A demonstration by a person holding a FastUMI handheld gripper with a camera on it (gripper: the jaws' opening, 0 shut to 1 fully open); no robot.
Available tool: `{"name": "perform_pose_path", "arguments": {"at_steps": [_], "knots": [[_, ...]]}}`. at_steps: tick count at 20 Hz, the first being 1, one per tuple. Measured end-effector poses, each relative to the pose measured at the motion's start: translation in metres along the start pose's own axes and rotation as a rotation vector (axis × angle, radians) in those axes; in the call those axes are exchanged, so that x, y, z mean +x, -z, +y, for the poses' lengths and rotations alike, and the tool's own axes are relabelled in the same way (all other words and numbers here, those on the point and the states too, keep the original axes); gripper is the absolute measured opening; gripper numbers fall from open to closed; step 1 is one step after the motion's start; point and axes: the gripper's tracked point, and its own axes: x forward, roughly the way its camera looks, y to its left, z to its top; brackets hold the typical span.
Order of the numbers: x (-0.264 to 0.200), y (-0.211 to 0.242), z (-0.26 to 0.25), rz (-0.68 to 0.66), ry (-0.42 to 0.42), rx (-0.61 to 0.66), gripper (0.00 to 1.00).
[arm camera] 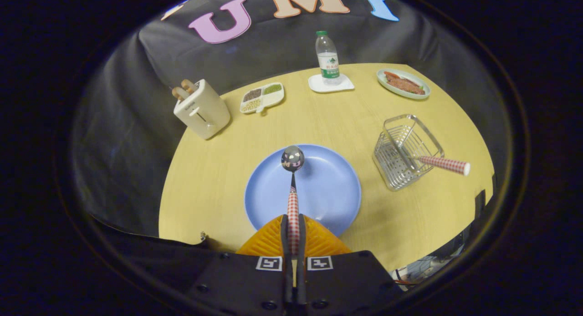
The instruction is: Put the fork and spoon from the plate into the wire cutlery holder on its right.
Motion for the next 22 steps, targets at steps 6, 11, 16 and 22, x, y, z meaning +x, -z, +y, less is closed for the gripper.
{"name": "perform_pose_path", "arguments": {"at_steps": [6, 11, 16, 22], "knots": [[-0.054, -0.052, -0.052, 0.015, 0.067, -0.021, 0.06], [-0.079, -0.079, -0.111, 0.108, 0.175, -0.078, 0.06], [-0.079, -0.070, -0.146, 0.294, 0.204, -0.081, 0.06], [-0.063, -0.058, -0.173, 0.491, 0.226, -0.096, 0.06]]}}
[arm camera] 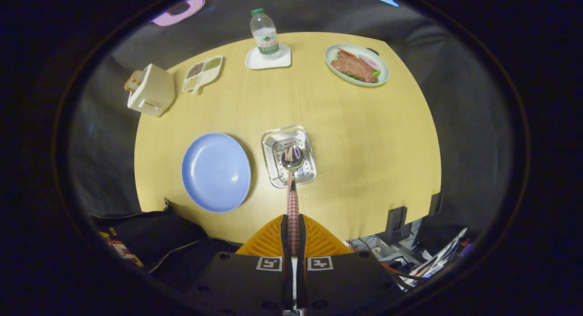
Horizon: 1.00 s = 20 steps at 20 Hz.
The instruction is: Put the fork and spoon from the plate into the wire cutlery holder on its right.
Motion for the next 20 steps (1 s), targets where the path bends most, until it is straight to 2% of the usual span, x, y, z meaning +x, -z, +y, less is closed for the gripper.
{"name": "perform_pose_path", "arguments": {"at_steps": [6, 13, 16, 20], "knots": [[0.018, -0.015, 0.002, 0.102, -0.004, -0.023, 0.06], [0.029, -0.029, 0.007, 0.119, 0.007, -0.032, 0.06], [0.028, -0.035, 0.015, 0.098, -0.028, -0.014, 0.10], [0.022, -0.045, 0.016, 0.021, -0.051, 0.016, 0.23]]}}
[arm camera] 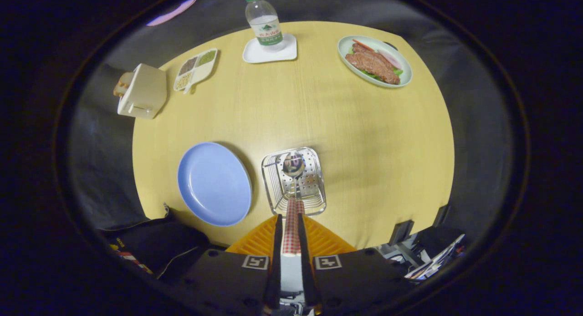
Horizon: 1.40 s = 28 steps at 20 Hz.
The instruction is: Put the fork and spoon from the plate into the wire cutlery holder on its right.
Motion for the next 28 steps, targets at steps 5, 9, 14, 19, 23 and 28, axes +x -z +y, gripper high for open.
{"name": "perform_pose_path", "arguments": {"at_steps": [5, 9, 14, 19, 23, 28], "knots": [[-0.017, -0.021, 0.016, -0.227, -0.073, 0.050, 1.00], [-0.057, -0.051, 0.034, -0.536, -0.125, 0.069, 1.00], [-0.135, -0.071, 0.049, -0.967, -0.138, 0.058, 1.00], [-0.202, -0.062, 0.061, -1.290, -0.121, 0.051, 1.00], [-0.225, -0.038, 0.071, -1.426, -0.063, 0.034, 1.00], [-0.228, -0.004, 0.081, -1.498, -0.047, 0.074, 1.00]]}}
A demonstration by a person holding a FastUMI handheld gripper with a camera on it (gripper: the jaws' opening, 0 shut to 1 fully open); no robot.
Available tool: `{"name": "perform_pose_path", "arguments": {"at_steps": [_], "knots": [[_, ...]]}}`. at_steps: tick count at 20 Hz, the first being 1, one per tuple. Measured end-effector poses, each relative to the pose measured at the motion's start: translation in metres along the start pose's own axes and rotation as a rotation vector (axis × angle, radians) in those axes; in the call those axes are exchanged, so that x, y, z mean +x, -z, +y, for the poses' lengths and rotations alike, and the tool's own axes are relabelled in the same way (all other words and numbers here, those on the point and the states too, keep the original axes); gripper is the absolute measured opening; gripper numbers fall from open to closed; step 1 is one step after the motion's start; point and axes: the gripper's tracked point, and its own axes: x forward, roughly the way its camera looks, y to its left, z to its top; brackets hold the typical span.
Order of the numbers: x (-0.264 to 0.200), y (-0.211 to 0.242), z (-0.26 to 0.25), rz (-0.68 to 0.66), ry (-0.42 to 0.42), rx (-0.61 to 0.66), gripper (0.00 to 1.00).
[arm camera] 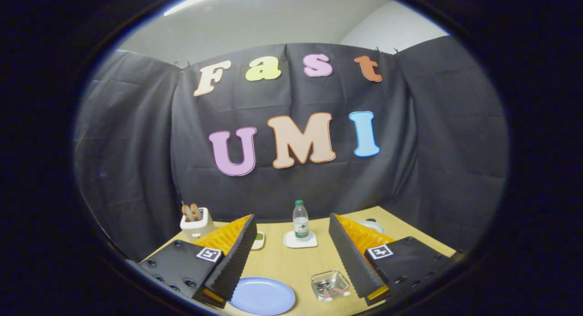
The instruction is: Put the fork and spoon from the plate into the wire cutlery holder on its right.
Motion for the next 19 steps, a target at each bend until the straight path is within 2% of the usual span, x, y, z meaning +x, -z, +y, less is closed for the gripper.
{"name": "perform_pose_path", "arguments": {"at_steps": [6, 19], "knots": [[-0.025, 0.018, -0.003, -0.011, 0.055, 0.011, 1.00], [-0.039, 0.020, -0.011, -0.034, 0.093, 0.056, 1.00]]}}
